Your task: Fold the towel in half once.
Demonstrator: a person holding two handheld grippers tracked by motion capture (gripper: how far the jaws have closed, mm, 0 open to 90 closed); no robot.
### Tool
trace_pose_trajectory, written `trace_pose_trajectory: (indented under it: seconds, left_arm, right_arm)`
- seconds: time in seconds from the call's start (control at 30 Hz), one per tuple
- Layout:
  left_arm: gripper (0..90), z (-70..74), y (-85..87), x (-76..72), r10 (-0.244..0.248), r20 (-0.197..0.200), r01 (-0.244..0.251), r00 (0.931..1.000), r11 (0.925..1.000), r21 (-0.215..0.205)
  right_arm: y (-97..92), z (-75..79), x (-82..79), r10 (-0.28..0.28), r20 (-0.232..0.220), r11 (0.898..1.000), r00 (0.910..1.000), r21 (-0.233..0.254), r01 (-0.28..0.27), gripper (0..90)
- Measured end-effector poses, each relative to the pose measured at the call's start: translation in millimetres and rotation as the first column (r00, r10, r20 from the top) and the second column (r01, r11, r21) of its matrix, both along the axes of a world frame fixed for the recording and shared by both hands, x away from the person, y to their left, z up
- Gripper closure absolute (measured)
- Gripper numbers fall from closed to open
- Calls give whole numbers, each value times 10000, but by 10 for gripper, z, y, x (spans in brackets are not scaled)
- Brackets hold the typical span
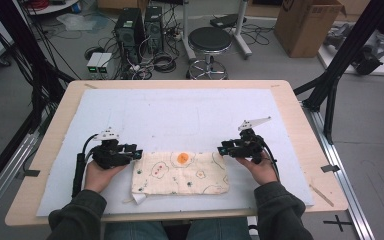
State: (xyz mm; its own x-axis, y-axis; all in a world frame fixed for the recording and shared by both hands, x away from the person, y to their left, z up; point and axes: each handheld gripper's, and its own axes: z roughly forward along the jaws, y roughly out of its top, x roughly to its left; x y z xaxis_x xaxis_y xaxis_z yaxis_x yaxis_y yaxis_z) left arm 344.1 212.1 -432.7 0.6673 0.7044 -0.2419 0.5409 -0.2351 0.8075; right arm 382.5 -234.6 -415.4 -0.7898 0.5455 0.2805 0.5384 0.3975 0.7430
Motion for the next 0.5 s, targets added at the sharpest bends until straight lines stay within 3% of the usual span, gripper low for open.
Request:
trace_pose_trajectory:
  seconds: [0.13, 0.3, 0.5]
  left_arm:
    - [586, -67, -16, 49, 54, -433, -42, 9990, 9996, 269]
    - [708, -77, -9, 50, -177, -489, 195, 9986, 9992, 362]
    - [835, -99, -15, 57, -315, -576, 348, 9978, 9977, 582]
  right_arm:
    - [24, -63, 48, 144, -362, 9999, 9992, -37, -146, 587]
    - [66, -141, 84, 378, -780, 9988, 9962, -281, -401, 629]
    - [85, -207, 115, 129, -1027, 9968, 9946, -770, -209, 732]
